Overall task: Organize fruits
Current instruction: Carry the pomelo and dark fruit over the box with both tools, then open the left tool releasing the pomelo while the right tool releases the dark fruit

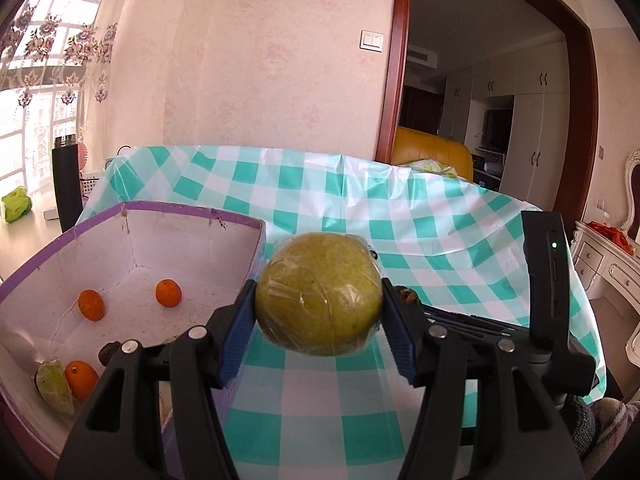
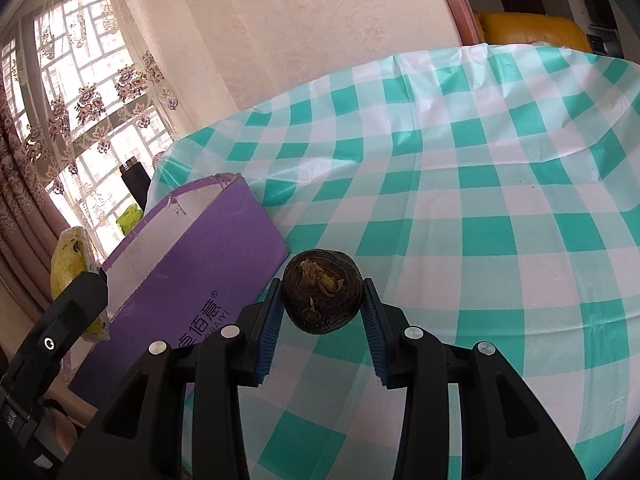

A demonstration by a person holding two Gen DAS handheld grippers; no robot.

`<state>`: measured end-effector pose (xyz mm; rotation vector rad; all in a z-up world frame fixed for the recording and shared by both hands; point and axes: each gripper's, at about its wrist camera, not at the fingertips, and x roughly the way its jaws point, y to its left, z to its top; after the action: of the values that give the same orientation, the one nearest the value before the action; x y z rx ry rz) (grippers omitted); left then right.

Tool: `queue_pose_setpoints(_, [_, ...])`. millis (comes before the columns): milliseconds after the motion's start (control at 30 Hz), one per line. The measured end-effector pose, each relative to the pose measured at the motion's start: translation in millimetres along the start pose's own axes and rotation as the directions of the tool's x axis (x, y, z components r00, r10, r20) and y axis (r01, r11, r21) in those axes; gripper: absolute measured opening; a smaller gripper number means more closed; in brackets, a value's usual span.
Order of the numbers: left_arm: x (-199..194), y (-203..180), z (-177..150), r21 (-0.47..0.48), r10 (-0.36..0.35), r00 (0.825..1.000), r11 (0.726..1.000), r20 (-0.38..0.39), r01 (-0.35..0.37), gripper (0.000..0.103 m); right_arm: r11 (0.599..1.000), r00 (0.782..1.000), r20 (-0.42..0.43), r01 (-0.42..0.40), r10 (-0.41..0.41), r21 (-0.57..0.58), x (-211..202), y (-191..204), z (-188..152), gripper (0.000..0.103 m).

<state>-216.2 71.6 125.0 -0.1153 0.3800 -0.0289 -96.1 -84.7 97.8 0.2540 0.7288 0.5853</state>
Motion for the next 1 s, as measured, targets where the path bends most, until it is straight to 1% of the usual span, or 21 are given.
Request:
queue_pose_setpoints(167, [-18.8,33.5,8.3,-0.028,0.076,0.997,0.997,0.013,-0.076,0.06,0.997,0.998,0.003,-0.059,0.059,-0.049,-1.2,28.6,6.3,0.039])
queue_pose_setpoints(333, [-29.0,69.8,12.1,-0.057,0.176,0.984,0.983,-0.001,-0.176,0.06,0.988,0.993,0.006,-0.114,0.115,-0.105,0.2,61.4,13.9,0.039])
queue_pose_setpoints(467, [-33.0,97.7,11.1,-0.079,0.273,0.961,0.958,-0.036,-0.275,0.06,0.973,0.987,-0.012,-0.16,0.16,-0.168,7.3,92.1,19.1,0.039])
queue_pose_setpoints(667, [-34.5,132.8,7.2,-0.109,0.366,0.926,0.92,-0.096,-0.375,0.06,0.938,0.977,-0.049,-0.213,0.208,-0.275,24.0,140.5,18.3,0.039])
queue_pose_setpoints(733, [-33.0,142.2,4.6,-0.11,0.391,0.913,0.908,-0.121,-0.403,0.06,0.928,0.98,-0.056,-0.2,0.193,-0.315,30.2,155.4,18.5,0.039])
queue_pose_setpoints(800, [-30.5,153.9,0.8,-0.124,0.406,0.9,0.896,-0.158,-0.426,0.06,0.917,0.983,-0.089,-0.185,0.164,-0.353,41.4,168.8,19.0,0.039])
queue_pose_setpoints(900, [-27.6,171.0,-3.0,-0.156,0.409,0.889,0.883,-0.207,-0.442,0.06,0.911,0.982,-0.15,-0.166,0.116,-0.378,60.7,183.4,20.4,0.039])
queue_pose_setpoints(1000, [-24.0,182.4,-6.1,-0.157,0.414,0.876,0.875,-0.248,-0.458,0.06,0.898,0.978,-0.198,-0.14,0.06,-0.417,78.9,196.7,19.4,0.039])
